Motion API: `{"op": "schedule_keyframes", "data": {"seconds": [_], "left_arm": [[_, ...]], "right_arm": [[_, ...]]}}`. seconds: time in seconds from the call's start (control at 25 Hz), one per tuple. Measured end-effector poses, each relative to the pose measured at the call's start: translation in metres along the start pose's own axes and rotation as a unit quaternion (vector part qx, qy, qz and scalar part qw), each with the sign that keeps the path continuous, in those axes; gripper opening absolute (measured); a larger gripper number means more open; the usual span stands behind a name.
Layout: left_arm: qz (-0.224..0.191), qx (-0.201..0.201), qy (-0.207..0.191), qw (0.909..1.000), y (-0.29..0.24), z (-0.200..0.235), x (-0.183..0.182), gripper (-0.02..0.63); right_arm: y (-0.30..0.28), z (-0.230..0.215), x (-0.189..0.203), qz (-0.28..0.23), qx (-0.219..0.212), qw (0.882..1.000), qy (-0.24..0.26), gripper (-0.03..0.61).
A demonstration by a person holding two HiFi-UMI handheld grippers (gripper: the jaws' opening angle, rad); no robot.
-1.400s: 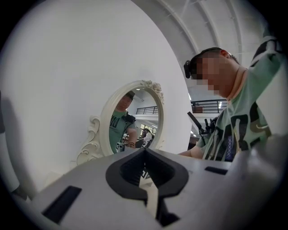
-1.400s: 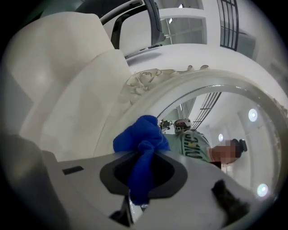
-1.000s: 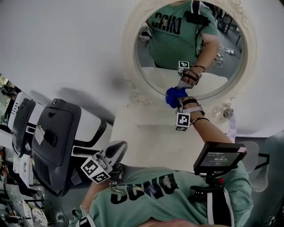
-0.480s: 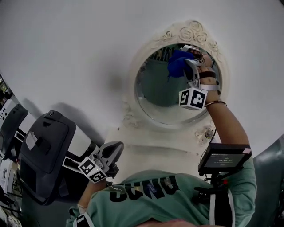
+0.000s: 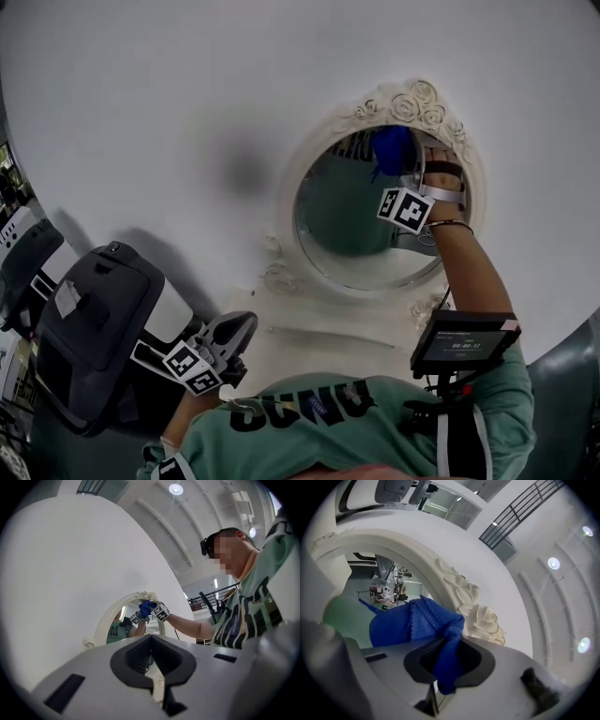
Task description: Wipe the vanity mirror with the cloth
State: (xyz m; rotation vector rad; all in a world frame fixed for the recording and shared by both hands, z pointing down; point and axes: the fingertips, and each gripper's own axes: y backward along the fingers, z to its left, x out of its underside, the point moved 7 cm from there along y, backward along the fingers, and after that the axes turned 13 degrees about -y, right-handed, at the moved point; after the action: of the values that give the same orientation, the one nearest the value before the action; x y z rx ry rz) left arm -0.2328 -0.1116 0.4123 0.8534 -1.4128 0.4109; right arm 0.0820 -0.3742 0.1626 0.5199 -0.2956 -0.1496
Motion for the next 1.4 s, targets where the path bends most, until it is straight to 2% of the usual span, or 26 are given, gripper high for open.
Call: {"op": "schedule_keyframes", "data": {"seconds": [0.16,0.32,0.4,0.52,0.64,0.72,0.8,0.92,1.0,1.16,1.32,1.4], "left_arm": [[0.008,0.007,0.004,0.9999,-0.004,0.0,0.004,0.009],[0.018,0.022,0.015,0.9995,-0.018,-0.011,0.001,0.01],[0.02,0.023,0.017,0.9994,-0.021,-0.006,0.005,0.011],[0.035,0.022,0.025,0.9988,-0.009,0.007,0.022,0.009],[0.055,0.022,0.045,0.9972,-0.018,-0.007,0.018,0.011],[0.066,0.023,0.056,0.996,-0.027,-0.017,0.017,0.009],[0.078,0.023,0.063,0.9947,-0.023,-0.014,0.031,0.009],[0.104,0.017,0.076,0.9916,-0.008,-0.009,0.048,0.01],[0.119,0.01,0.085,0.9892,-0.006,-0.015,0.048,0.01],[0.137,0.0,0.09,0.9865,-0.007,-0.022,0.043,0.009],[0.14,-0.002,0.091,0.9859,-0.003,-0.024,0.044,0.01],[0.134,-0.002,0.09,0.9869,-0.002,-0.021,0.043,0.009]], "right_arm": [[0.003,0.007,0.001,-0.002,-0.006,1.0,-0.01,0.049],[0.01,0.02,0.009,0.0,-0.034,0.999,-0.014,0.049],[0.02,0.048,0.011,-0.007,-0.05,0.999,-0.005,0.049],[0.052,0.117,0.01,-0.015,-0.085,0.996,0.005,0.049],[0.086,0.156,0.032,-0.016,-0.135,0.991,0.006,0.049],[0.11,0.187,0.048,-0.016,-0.173,0.985,0.006,0.049],[0.139,0.241,0.054,-0.015,-0.218,0.976,0.01,0.049],[0.189,0.328,0.061,-0.009,-0.297,0.955,0.016,0.049],[0.214,0.36,0.073,-0.001,-0.341,0.94,0.022,0.049],[0.241,0.391,0.094,0.019,-0.402,0.915,0.019,0.049],[0.242,0.39,0.102,0.03,-0.394,0.919,0.008,0.049],[0.239,0.39,0.099,0.033,-0.407,0.913,0.001,0.049]]}}
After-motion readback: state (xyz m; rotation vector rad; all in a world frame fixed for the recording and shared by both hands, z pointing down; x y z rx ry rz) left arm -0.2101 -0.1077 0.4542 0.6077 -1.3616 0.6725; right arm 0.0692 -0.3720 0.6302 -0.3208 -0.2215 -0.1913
